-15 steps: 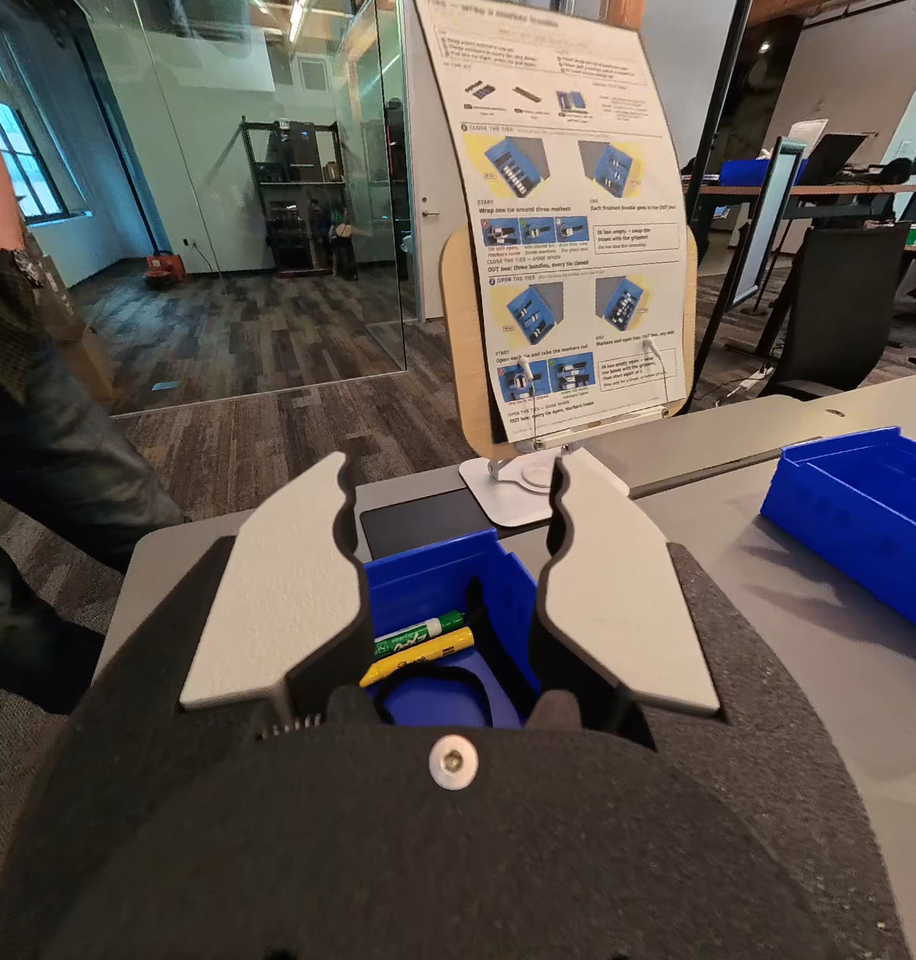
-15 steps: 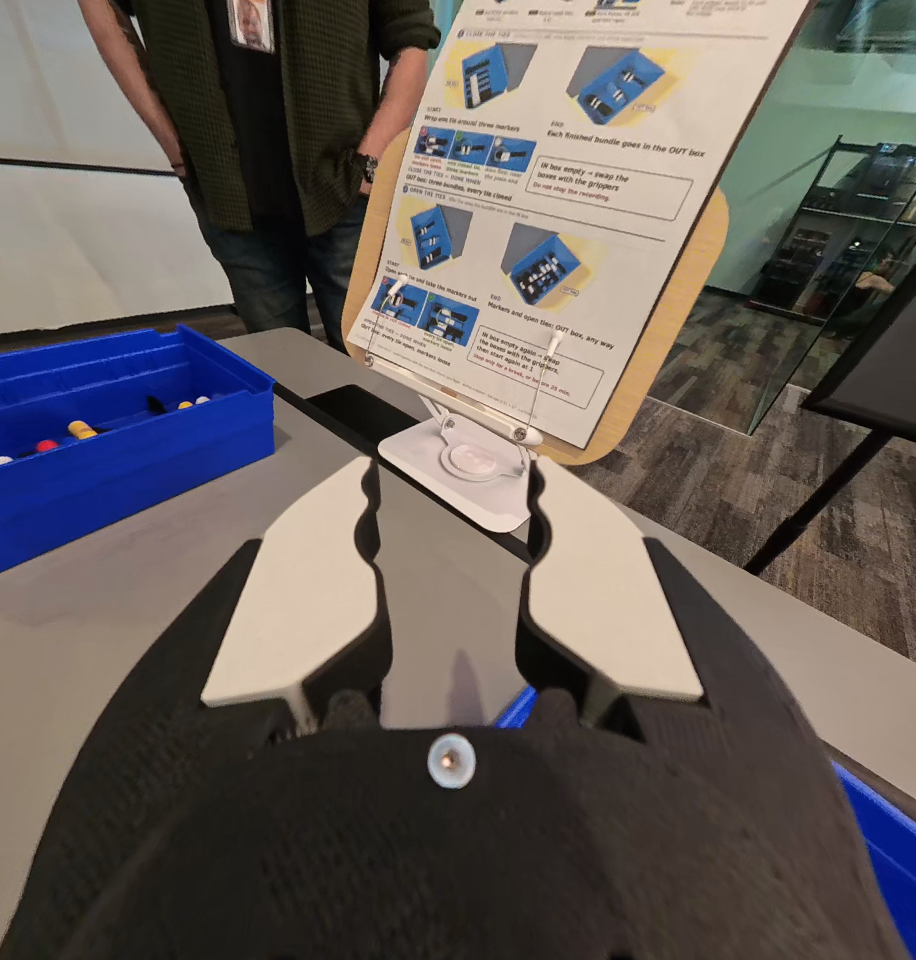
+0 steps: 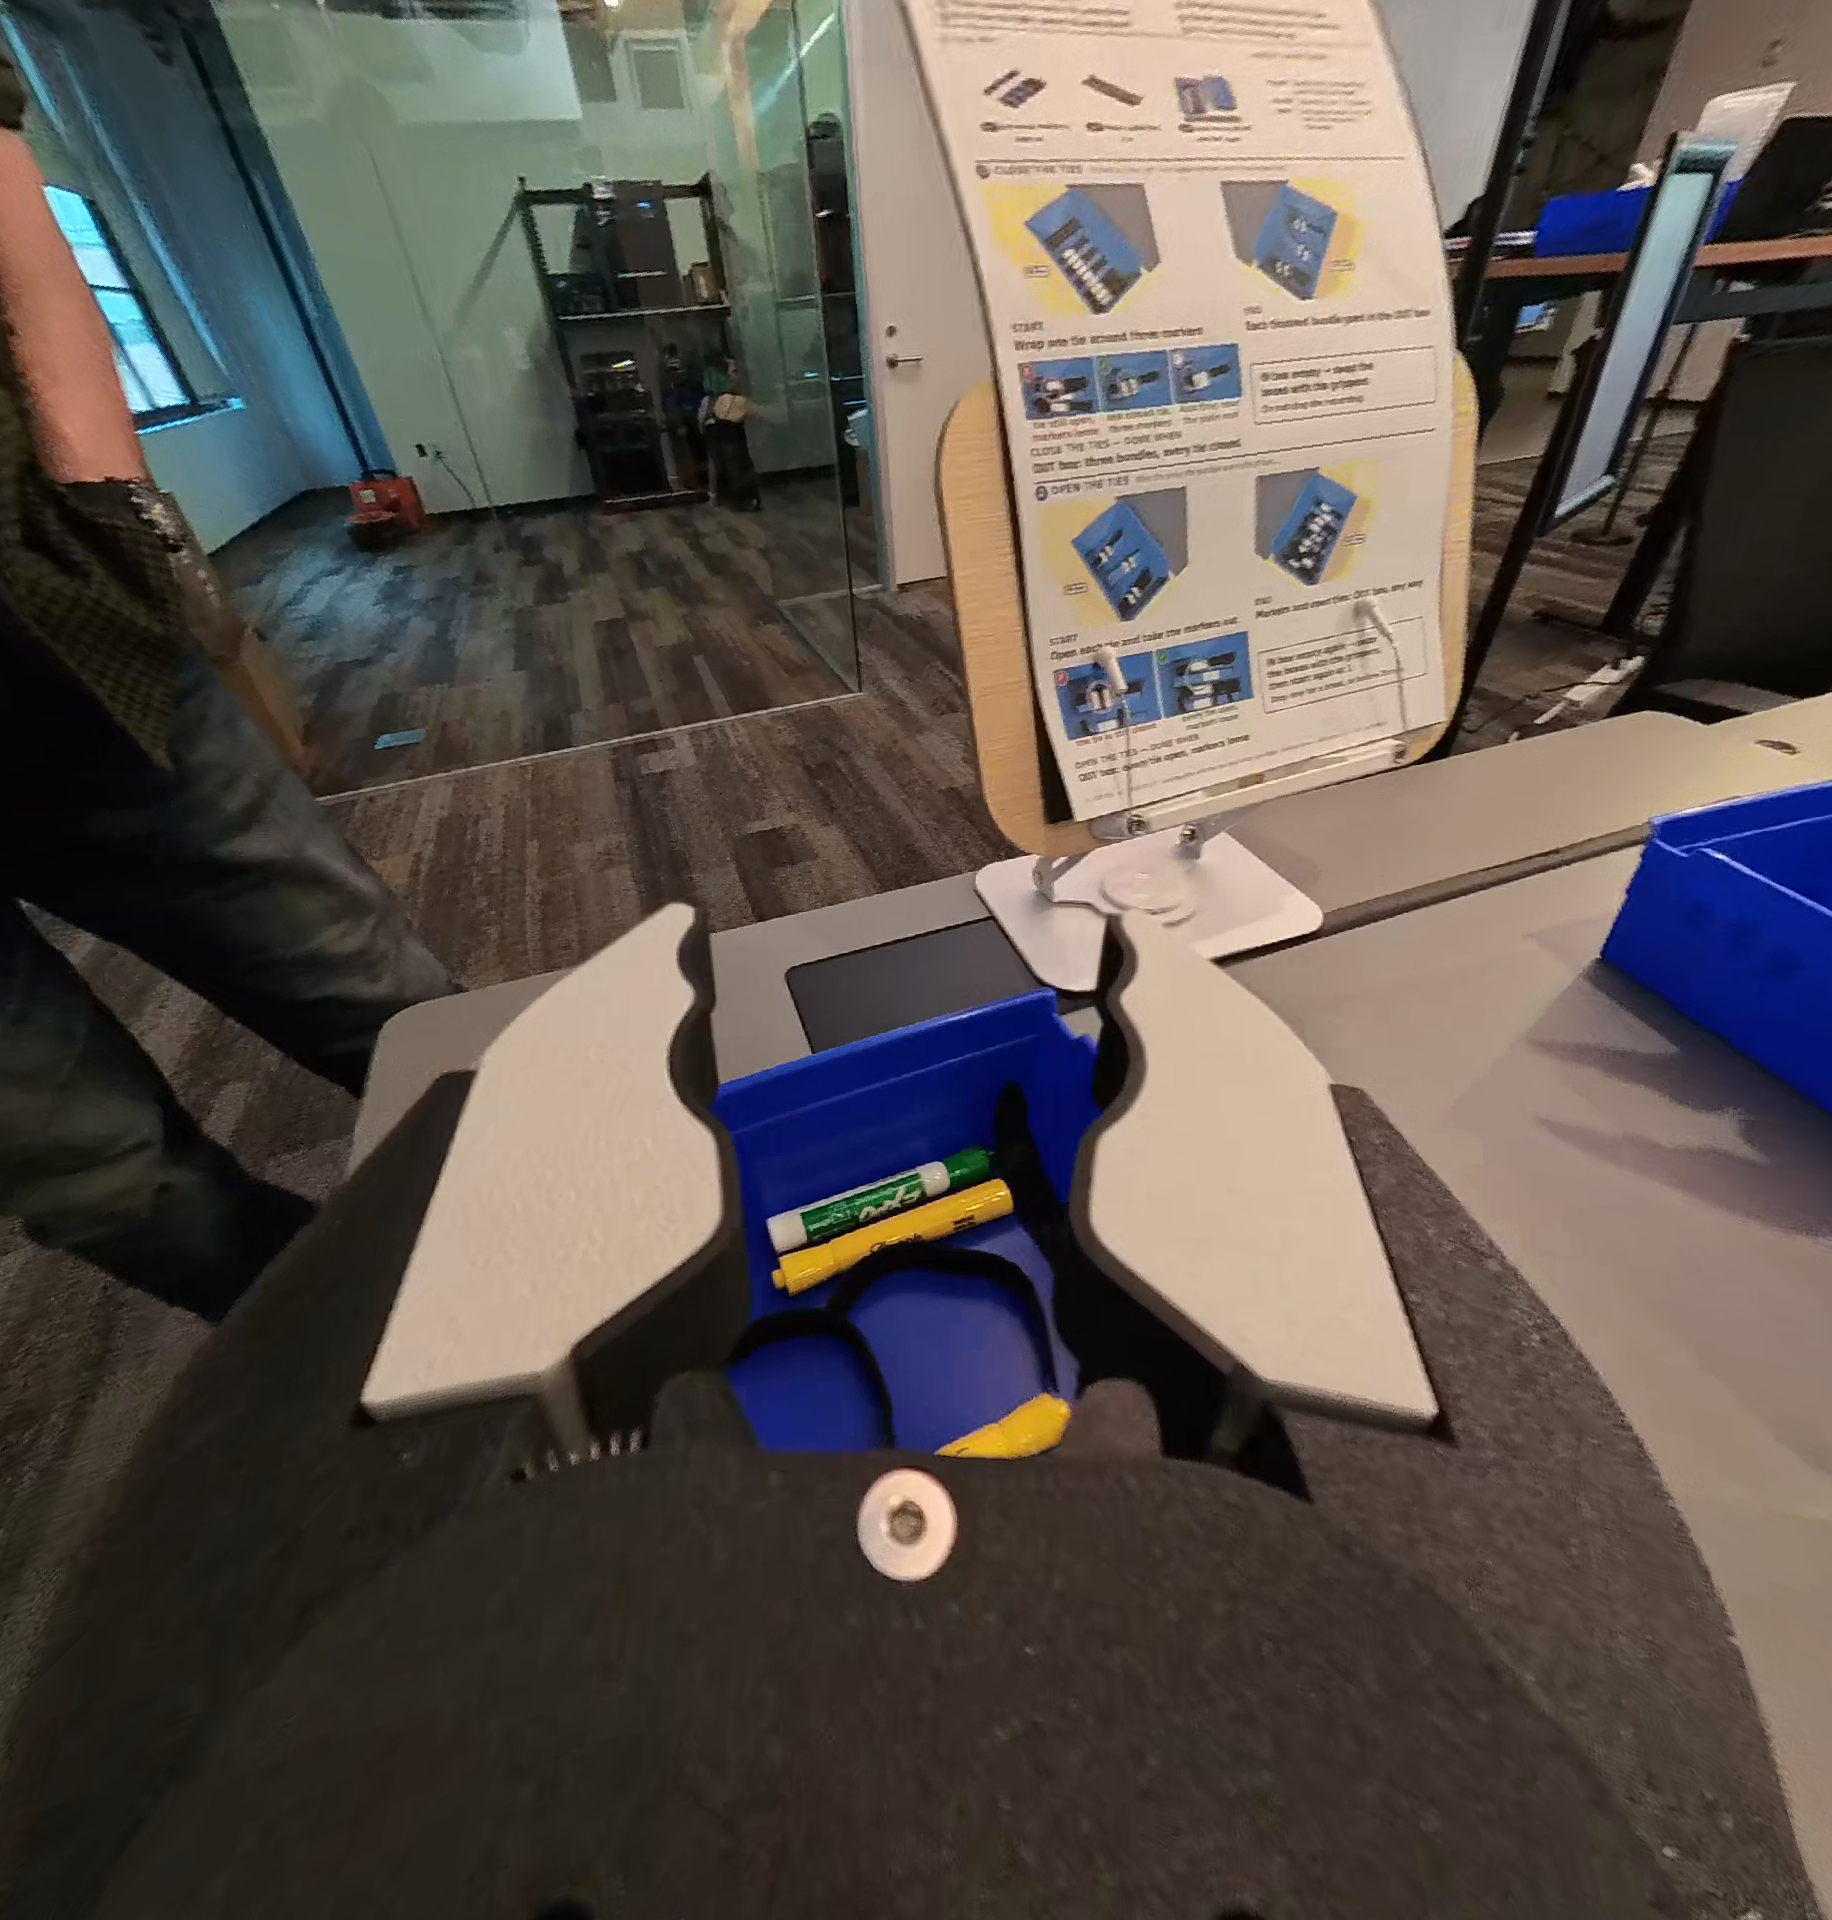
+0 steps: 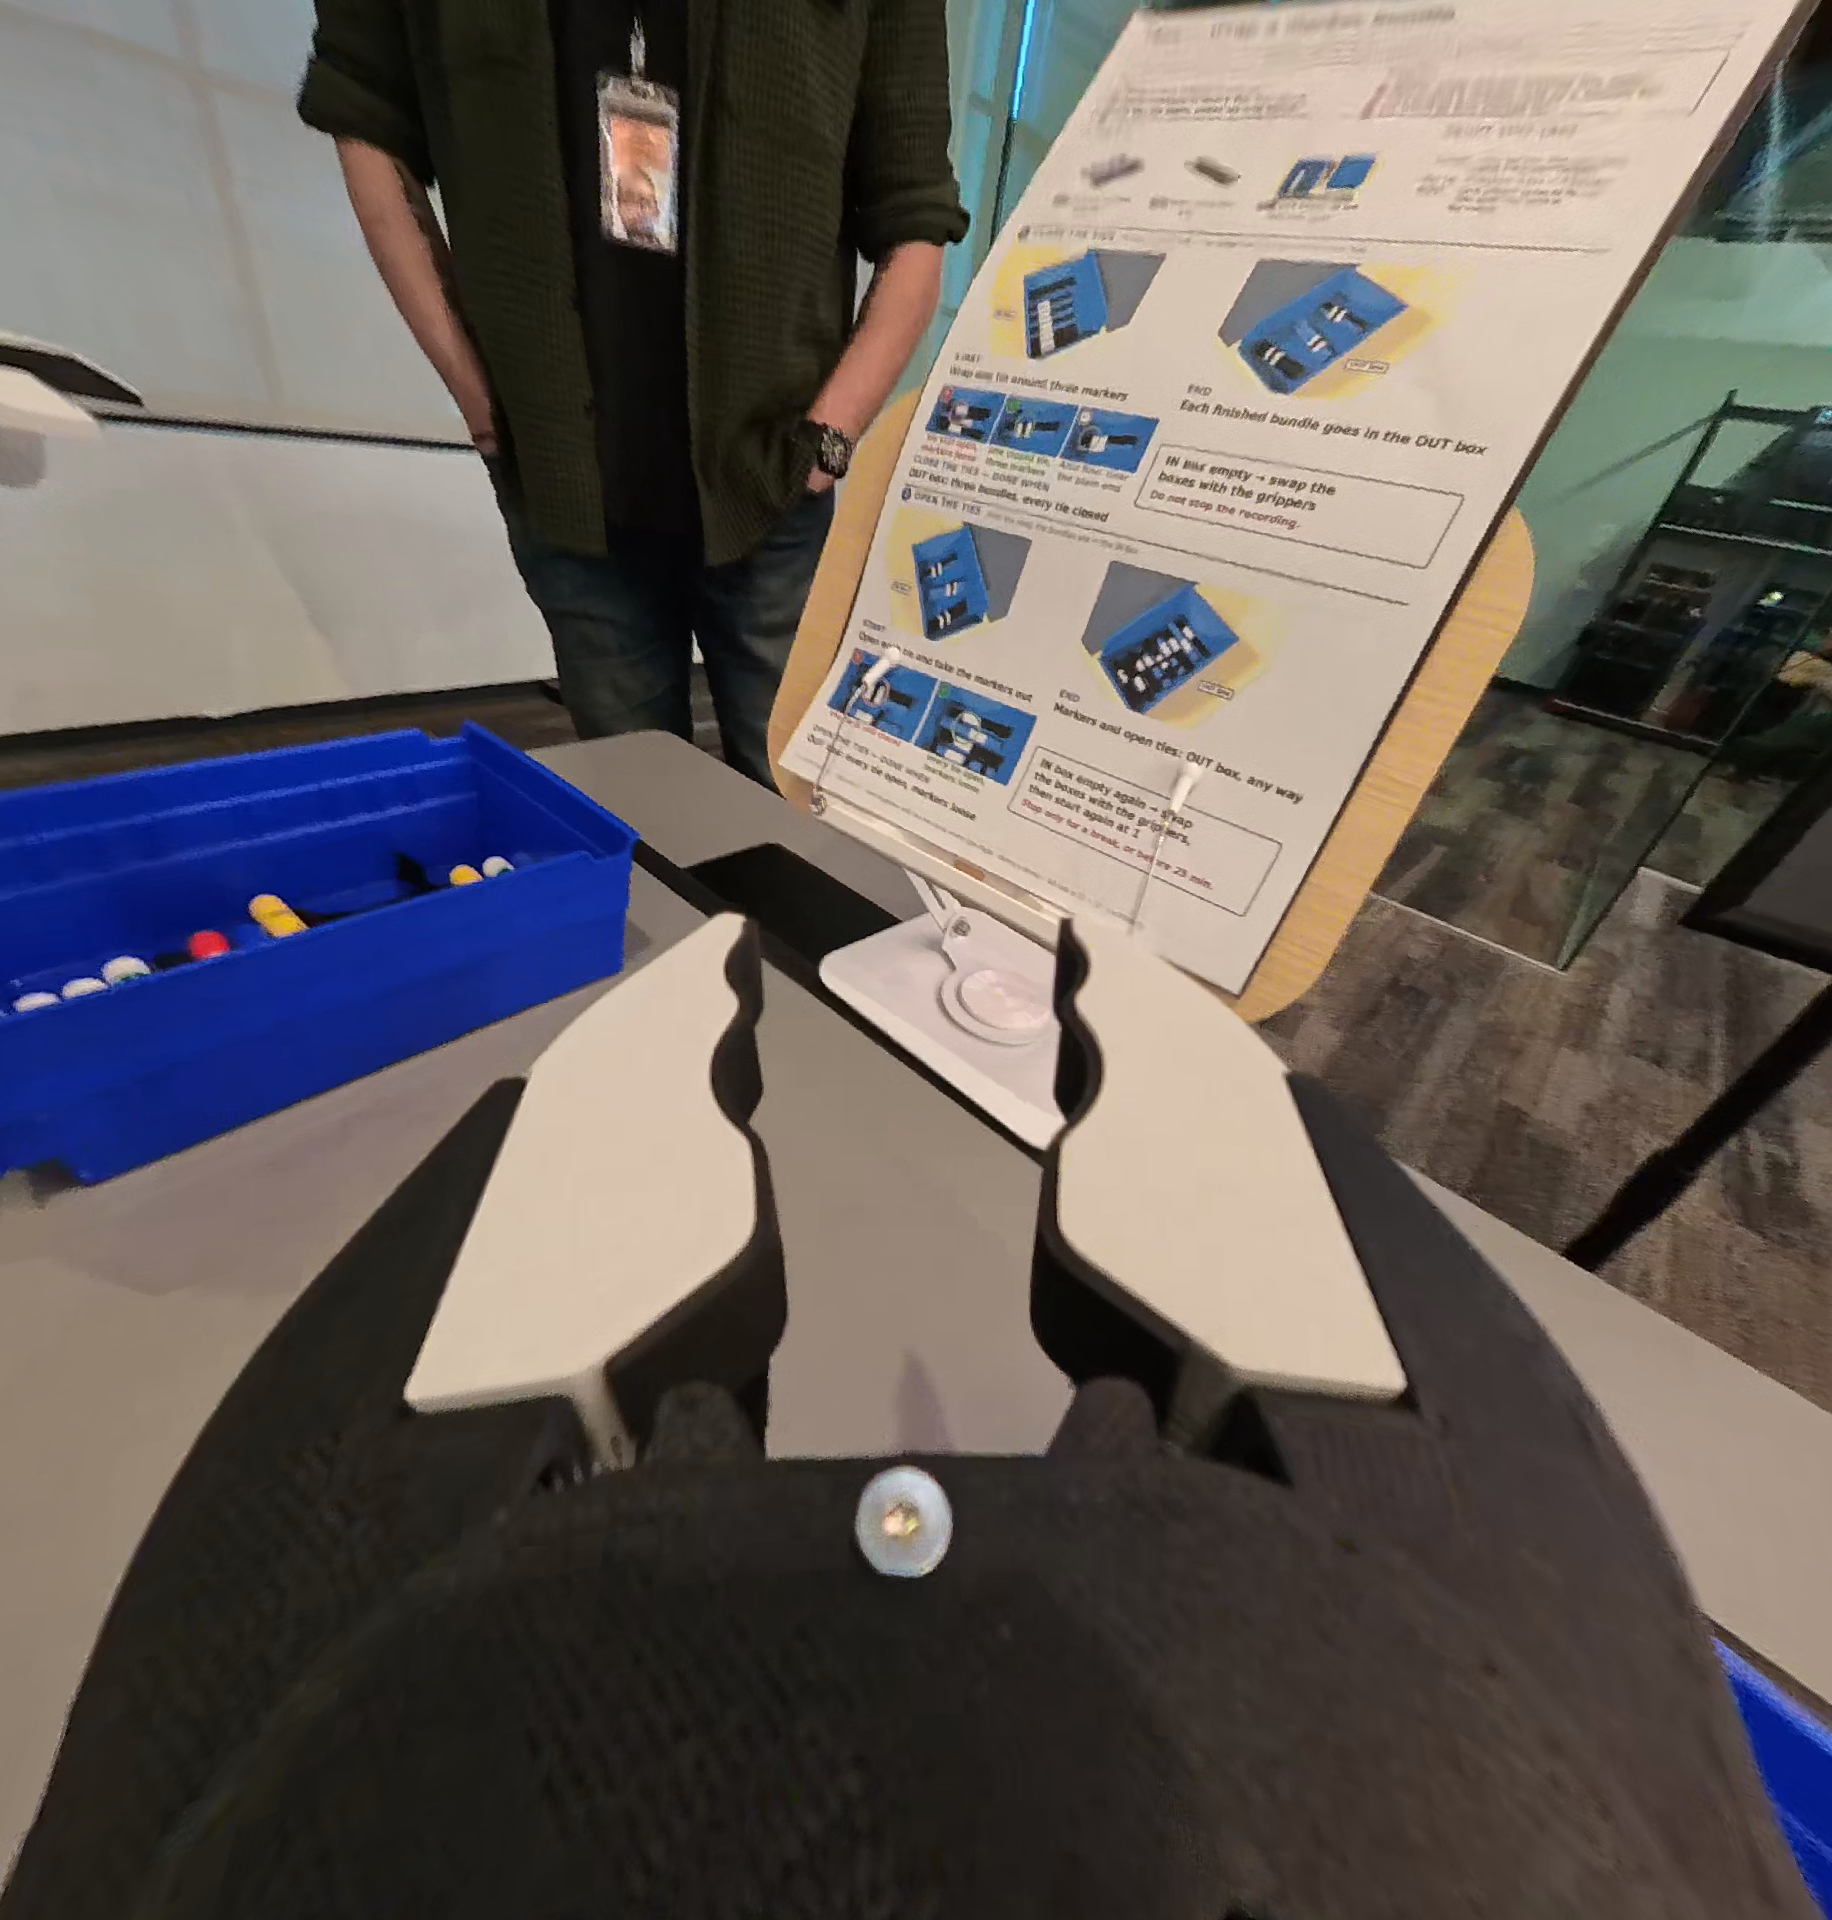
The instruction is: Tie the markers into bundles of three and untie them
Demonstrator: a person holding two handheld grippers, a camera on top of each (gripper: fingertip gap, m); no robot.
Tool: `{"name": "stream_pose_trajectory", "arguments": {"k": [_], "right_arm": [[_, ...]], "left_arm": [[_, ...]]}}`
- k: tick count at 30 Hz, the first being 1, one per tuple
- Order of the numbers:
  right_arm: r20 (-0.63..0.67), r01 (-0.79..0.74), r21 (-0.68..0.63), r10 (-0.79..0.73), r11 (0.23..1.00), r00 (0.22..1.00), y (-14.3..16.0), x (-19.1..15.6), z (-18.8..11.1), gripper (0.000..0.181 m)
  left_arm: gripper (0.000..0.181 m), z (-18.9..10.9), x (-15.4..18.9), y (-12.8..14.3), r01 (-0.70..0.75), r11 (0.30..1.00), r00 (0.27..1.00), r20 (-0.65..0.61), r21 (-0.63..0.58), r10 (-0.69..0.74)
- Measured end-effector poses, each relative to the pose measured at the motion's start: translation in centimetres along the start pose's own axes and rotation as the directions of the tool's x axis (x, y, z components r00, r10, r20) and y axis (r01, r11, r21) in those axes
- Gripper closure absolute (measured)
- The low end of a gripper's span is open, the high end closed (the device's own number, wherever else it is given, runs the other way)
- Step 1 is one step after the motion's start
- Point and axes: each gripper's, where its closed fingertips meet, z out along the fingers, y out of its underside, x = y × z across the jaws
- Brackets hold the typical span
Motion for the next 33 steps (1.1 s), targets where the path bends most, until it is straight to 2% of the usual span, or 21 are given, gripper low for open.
{"name": "stream_pose_trajectory", "arguments": {"k": [5,8,12,14,16,20,25,27,29,33], "right_arm": [[0.019,0.032,0.075,-0.033,0.997,0.999,-1.8,-0.6,-0.8,0.127],[0.047,0.039,0.081,-0.043,0.996,0.998,-2.1,-1.0,-1.4,0.141],[0.032,0.058,0.061,-0.06,0.996,0.998,-1.8,-0.6,-1.3,0.139],[-0.009,0.076,0.095,-0.076,0.993,0.997,-2.3,-0.2,-1.4,0.132],[0.024,0.048,0.151,-0.052,0.987,0.998,-3.1,-0.7,-1.6,0.125],[0.114,-0.076,0.212,0.053,0.974,0.992,-4.5,-1.3,-2.5,0.131],[0.158,-0.071,0.227,0.035,0.971,0.987,-5.1,-1.7,-3.6,0.133],[0.16,-0.073,0.228,0.036,0.971,0.987,-5.2,-1.5,-3.7,0.134],[0.177,-0.09,0.221,0.051,0.971,0.983,-5.0,-1.5,-3.7,0.135],[0.179,-0.088,0.205,0.051,0.975,0.983,-4.6,-1.4,-3.5,0.136]], "left_arm": [[0.116,-0.3,3.9,-0.1,-0.037,0.998,0.988,-0.148,-0.041,0.031],[0.122,-0.4,4.8,1.4,-0.135,0.977,0.981,-0.159,-0.162,0.11],[0.129,-1.3,4.0,4.8,-0.216,0.913,0.971,-0.17,-0.347,0.165],[0.132,-1.9,3.6,7.5,-0.244,0.856,0.965,-0.2,-0.456,0.169],[0.137,-2.5,3.3,10.5,-0.289,0.777,0.954,-0.232,-0.559,0.188],[0.142,-3.1,2.9,15.9,-0.392,0.607,0.92,-0.307,-0.691,0.245],[0.142,-2.6,3.1,20.0,-0.446,0.505,0.895,-0.377,-0.739,0.238],[0.143,-1.8,3.2,20.6,-0.467,0.498,0.884,-0.405,-0.731,0.235],[0.146,-1.2,3.8,21.2,-0.545,0.471,0.836,-0.489,-0.694,0.248],[0.149,0.3,3.5,22.8,-0.695,0.356,0.719,-0.61,-0.624,0.333]]}}
